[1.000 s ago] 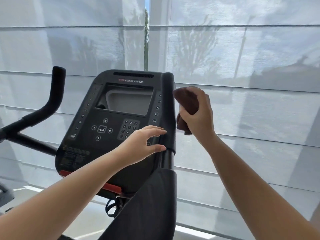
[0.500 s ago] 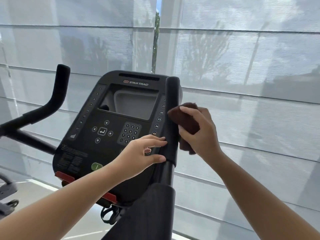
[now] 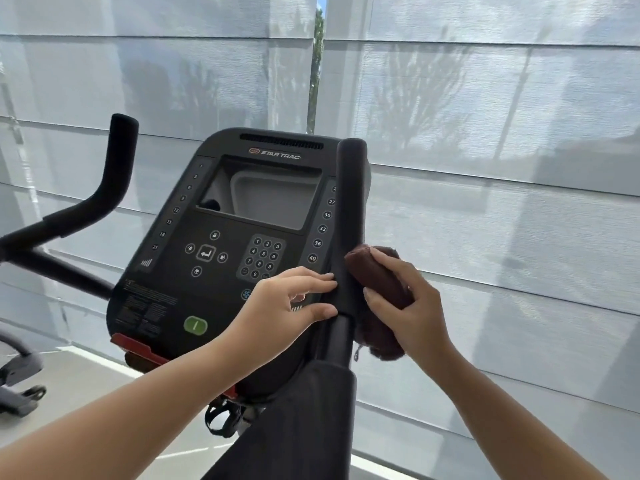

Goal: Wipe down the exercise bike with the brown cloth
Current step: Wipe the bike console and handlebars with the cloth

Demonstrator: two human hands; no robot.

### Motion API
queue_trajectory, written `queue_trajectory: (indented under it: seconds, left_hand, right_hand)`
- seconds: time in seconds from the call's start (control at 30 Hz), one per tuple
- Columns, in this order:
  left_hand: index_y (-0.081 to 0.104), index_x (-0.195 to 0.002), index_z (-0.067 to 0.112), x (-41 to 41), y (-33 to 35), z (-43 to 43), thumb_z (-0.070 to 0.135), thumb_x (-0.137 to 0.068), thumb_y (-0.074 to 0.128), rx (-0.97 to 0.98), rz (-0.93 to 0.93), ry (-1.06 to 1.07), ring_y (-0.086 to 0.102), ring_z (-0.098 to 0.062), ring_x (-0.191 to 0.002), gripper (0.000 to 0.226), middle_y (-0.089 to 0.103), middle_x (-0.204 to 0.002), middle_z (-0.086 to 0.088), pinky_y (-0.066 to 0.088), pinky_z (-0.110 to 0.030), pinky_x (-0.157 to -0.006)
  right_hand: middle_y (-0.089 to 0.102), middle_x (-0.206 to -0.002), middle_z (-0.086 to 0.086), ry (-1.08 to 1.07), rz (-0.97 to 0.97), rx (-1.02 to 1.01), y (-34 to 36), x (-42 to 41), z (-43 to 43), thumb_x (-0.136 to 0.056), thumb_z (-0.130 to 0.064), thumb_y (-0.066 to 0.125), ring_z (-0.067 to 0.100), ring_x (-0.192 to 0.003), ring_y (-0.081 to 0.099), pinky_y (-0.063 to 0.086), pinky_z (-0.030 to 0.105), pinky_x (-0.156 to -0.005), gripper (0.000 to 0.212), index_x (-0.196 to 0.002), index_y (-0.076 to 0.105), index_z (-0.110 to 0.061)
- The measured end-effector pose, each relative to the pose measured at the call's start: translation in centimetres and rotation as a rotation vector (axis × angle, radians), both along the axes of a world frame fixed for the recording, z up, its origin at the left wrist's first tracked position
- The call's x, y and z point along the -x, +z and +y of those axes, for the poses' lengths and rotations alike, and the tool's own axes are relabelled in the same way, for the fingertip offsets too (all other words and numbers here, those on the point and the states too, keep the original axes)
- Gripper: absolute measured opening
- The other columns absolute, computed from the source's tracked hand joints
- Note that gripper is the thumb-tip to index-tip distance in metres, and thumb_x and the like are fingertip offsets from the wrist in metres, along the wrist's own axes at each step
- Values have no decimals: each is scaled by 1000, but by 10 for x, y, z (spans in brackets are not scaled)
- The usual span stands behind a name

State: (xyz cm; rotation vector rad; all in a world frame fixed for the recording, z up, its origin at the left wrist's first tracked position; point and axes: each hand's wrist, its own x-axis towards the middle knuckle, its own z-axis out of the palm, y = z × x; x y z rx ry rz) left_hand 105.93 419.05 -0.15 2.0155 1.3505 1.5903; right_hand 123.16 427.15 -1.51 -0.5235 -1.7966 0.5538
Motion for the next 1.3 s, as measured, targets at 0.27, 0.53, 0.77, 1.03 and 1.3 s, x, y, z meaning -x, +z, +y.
queue_trajectory:
  seconds: [0.27, 0.53, 0.77, 1.03, 1.3]
  left_hand:
    - [67, -105, 12, -1, -2, -5, 5, -74, 71, -19, 28, 34, 59, 5, -93, 32, 63, -98, 12, 44, -10, -84]
    - [70, -100, 9, 7, -8, -3, 2, -76, 70, -55, 63, 4, 59, 1, -93, 26, 63, -96, 13, 43, -9, -81]
    - [71, -92, 20, 9, -15, 3, 9, -75, 72, 24, -126, -79, 59, 3, -90, 21, 64, -97, 14, 45, -12, -80]
    - [65, -81, 35, 12, -14, 6, 8, -73, 74, 87, -227, -168, 61, 6, -80, 29, 63, -95, 19, 51, -27, -79]
    - [66, -82, 30, 14, -15, 10, 8, -72, 75, 106, -277, -222, 61, 4, -82, 26, 63, -97, 14, 50, -27, -79]
  right_hand:
    - [54, -111, 5, -176, 288, -112, 84, 37, 34, -79, -7, 65, -2, -96, 55, 44, 14, -86, 43, -117, 58, -25]
    - [66, -101, -15, -43, 188, 79, 16, 20, -2, -78, 2, 63, 2, -83, 63, 49, 13, -67, 51, -103, 62, -43]
    - [69, -97, -11, -96, -91, 108, 11, -10, -63, -66, -11, 64, 3, -88, 64, 47, 10, -71, 45, -102, 66, -37]
    - [39, -116, 4, -492, -229, -440, 120, 36, 9, -80, -11, 66, 11, -99, 54, 55, 36, -77, 49, -126, 54, -23]
    - [45, -105, 1, -346, -512, -211, 49, 7, -13, -73, -18, 66, -8, -98, 47, 35, 3, -85, 53, -120, 53, -37]
